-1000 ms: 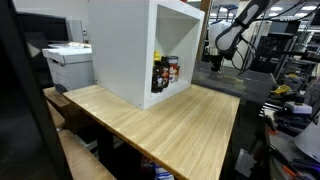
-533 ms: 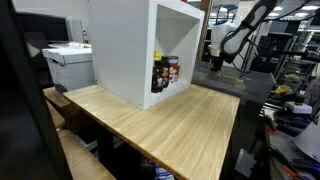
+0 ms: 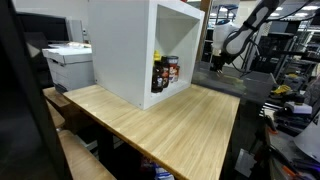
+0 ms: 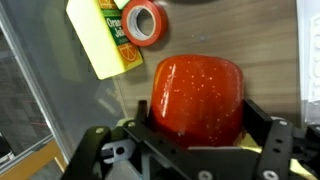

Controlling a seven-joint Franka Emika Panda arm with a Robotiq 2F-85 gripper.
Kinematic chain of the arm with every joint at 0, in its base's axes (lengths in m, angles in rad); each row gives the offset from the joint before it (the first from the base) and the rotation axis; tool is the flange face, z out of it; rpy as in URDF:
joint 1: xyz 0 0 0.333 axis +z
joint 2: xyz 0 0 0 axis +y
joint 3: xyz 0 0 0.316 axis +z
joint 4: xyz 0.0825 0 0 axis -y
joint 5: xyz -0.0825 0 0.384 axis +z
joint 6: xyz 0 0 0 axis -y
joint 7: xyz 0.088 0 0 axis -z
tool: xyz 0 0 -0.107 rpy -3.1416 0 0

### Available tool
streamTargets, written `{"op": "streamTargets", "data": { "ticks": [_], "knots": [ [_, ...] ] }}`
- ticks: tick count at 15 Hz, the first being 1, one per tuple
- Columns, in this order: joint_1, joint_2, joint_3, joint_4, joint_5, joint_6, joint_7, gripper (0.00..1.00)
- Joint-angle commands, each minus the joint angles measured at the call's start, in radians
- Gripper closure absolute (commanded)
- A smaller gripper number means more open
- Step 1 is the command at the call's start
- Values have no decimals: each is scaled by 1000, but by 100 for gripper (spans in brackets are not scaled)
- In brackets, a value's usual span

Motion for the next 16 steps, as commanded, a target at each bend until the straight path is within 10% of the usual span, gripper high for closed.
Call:
{"op": "streamTargets", "data": {
  "ticks": [1,2,3,16],
  "knots": [
    [8,-11,-12,-8,-17,13,46,33],
    [5,-9,-7,-5,-7,3,38,33],
    [-2,-8,3,-3,10,-7,11,2],
    [-79,-48,32,30,134,-153,-336,0]
  ]
}}
